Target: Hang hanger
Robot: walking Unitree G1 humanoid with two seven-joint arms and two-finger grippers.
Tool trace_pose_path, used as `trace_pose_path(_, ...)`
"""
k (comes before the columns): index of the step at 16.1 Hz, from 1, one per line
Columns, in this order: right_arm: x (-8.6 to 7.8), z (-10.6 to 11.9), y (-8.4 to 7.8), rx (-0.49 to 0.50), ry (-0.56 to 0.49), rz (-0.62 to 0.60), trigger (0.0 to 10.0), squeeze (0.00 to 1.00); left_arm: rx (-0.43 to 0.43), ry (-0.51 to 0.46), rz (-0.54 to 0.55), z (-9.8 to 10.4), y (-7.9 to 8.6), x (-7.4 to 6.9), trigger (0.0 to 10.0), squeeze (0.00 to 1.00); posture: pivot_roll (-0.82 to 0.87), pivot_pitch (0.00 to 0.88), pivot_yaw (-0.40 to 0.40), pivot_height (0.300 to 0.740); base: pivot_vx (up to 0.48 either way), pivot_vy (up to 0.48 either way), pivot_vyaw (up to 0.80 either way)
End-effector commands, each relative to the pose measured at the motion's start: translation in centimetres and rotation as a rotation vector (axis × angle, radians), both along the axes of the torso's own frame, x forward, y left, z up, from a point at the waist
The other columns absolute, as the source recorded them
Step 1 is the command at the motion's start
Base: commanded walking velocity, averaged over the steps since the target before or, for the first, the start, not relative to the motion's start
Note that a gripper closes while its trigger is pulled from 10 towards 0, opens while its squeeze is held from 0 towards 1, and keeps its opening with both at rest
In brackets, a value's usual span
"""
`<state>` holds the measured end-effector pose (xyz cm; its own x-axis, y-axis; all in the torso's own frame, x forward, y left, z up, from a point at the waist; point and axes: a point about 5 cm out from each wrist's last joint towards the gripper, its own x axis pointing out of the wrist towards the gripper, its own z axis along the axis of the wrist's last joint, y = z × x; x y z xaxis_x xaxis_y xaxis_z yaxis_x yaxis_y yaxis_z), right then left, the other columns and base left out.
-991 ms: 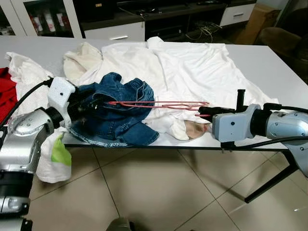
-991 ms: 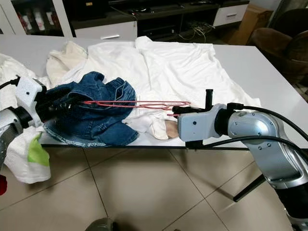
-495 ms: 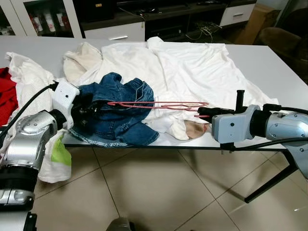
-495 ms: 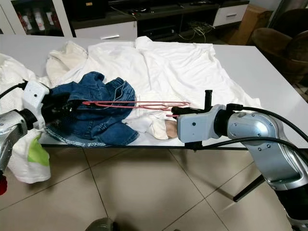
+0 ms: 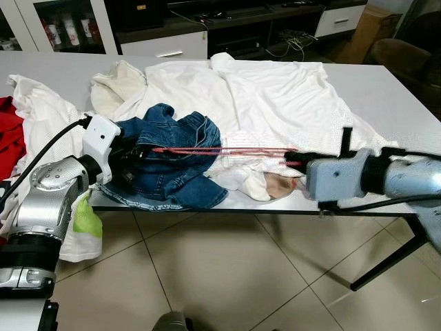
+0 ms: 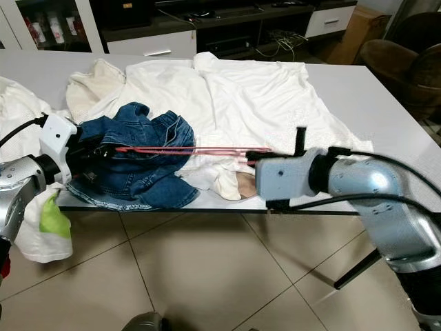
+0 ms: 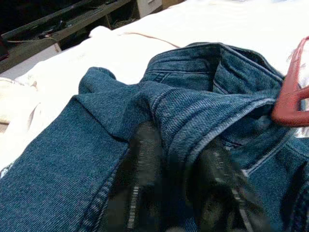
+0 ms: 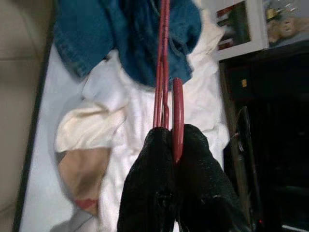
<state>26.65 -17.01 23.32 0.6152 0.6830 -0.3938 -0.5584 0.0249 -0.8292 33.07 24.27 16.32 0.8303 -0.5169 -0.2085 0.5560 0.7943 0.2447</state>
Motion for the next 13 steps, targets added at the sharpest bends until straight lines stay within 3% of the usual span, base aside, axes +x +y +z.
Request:
trace_pose_path(1,-0.1,0.9,-0.1,0.016,-0.015,0.008,10.0,0.0,-0.007,-0.026,-0.023,0.7,-0.4,0.3,0.0,0.0,0.11,0.006,0.008,0.74,0.0,0.0,0.0)
trace_pose_path(6,-0.4,-0.7,1.4,-0.033,0.002,0.031,10.0,0.0,-0.008,-0.054,-0.011,1.2,-0.4,0.5,0.0,0.0,0.11,0.007,0.004,0.74,0.0,0.0,0.0)
trace_pose_path(13,1.0,-1.2,-0.1,-0.128,-0.05,-0.08,10.0,0.0,0.012,-0.094,-0.024,2.4,-0.3,0.3,0.0,0.0,0.12,0.009,0.004,0.74,0.0,0.0,0.0)
